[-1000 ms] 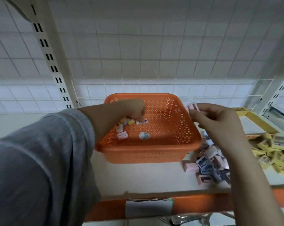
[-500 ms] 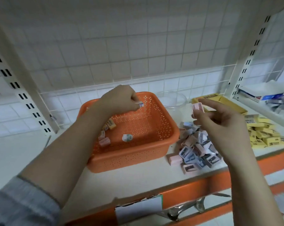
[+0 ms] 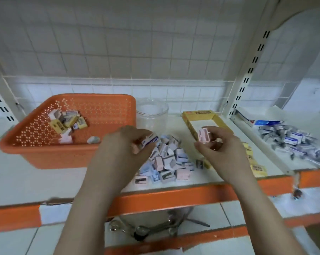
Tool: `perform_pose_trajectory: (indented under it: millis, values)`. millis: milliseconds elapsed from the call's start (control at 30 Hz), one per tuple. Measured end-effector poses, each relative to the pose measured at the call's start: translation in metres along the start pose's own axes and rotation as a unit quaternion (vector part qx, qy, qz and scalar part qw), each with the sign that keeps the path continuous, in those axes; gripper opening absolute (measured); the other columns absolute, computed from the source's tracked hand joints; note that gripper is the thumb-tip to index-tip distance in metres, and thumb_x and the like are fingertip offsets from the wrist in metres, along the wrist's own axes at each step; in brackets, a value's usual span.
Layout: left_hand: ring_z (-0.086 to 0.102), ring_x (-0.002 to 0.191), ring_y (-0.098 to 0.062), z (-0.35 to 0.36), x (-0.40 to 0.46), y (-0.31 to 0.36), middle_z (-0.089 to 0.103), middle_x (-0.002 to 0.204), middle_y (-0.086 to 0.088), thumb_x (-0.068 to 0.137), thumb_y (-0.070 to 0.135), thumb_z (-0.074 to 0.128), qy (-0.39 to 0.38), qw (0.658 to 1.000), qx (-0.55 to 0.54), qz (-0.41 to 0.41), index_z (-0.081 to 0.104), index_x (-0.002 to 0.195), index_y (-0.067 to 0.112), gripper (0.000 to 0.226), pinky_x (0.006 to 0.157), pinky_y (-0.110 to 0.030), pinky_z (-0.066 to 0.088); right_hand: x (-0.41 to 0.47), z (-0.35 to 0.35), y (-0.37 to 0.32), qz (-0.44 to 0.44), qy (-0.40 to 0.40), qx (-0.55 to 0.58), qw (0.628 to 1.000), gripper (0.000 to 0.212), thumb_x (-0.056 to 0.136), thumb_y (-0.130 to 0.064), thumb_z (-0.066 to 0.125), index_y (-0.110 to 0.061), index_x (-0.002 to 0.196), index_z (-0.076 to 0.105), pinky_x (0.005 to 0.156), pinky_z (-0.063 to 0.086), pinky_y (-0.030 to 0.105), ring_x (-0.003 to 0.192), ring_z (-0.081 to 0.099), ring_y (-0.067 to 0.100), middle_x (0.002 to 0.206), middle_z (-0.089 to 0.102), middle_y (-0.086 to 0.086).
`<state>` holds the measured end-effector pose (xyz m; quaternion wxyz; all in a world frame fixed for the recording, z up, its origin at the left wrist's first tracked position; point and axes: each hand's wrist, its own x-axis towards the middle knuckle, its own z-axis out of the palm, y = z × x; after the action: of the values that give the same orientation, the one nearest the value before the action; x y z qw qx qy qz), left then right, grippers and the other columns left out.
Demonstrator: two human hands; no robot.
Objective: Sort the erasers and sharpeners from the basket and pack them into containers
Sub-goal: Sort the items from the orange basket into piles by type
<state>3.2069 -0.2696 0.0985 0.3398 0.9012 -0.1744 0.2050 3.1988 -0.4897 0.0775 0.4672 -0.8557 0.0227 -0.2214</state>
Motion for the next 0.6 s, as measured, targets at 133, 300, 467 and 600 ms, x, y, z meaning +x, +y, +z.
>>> perform_pose_trajectory:
  millis: [133,300,467,600]
  values:
    - [0.052,0.068,-0.002,0.002,-0.018,0.011,0.057,0.077,0.016,0.078,0.031,0.072,0.011,0.999,0.024,-0.036,0.073,0.100,0.024,0.023,0.062,-0.012,0.039,0.004,0.017,0.014,-0.053,-0.096,-0.108,0.988,0.036,0.080,-0.026,0.074,-0.015,0.113,0.066,0.071,0.033,0.015,0.092,0.056,0.015,0.100,0.058,0.002]
    - [0.057,0.074,-0.001,-0.006,-0.031,0.009,0.063,0.080,0.016,0.078,0.032,0.074,0.022,0.998,0.032,-0.057,0.073,0.097,0.029,0.019,0.065,-0.017,0.044,-0.004,0.033,0.019,-0.085,-0.137,-0.110,0.981,0.036,0.087,-0.015,0.065,-0.011,0.122,0.062,0.071,0.033,0.009,0.101,0.057,0.021,0.110,0.062,0.009]
    - [0.055,0.077,0.004,-0.011,-0.028,0.000,0.063,0.079,0.019,0.079,0.042,0.071,0.018,0.998,0.028,-0.045,0.072,0.095,0.034,0.018,0.062,-0.011,0.041,-0.010,0.041,0.024,-0.056,-0.110,-0.063,0.990,0.038,0.087,-0.021,0.067,-0.014,0.124,0.062,0.072,0.026,-0.011,0.104,0.057,0.005,0.119,0.064,0.000]
    - [0.053,0.076,0.011,-0.002,-0.009,-0.001,0.057,0.076,0.025,0.078,0.035,0.073,0.003,1.000,0.021,-0.012,0.073,0.098,0.029,0.021,0.061,-0.005,0.036,-0.015,0.028,0.035,-0.088,-0.007,-0.024,0.996,0.024,0.087,-0.018,0.066,-0.013,0.110,0.068,0.075,0.039,0.000,0.084,0.055,-0.009,0.098,0.063,-0.009]
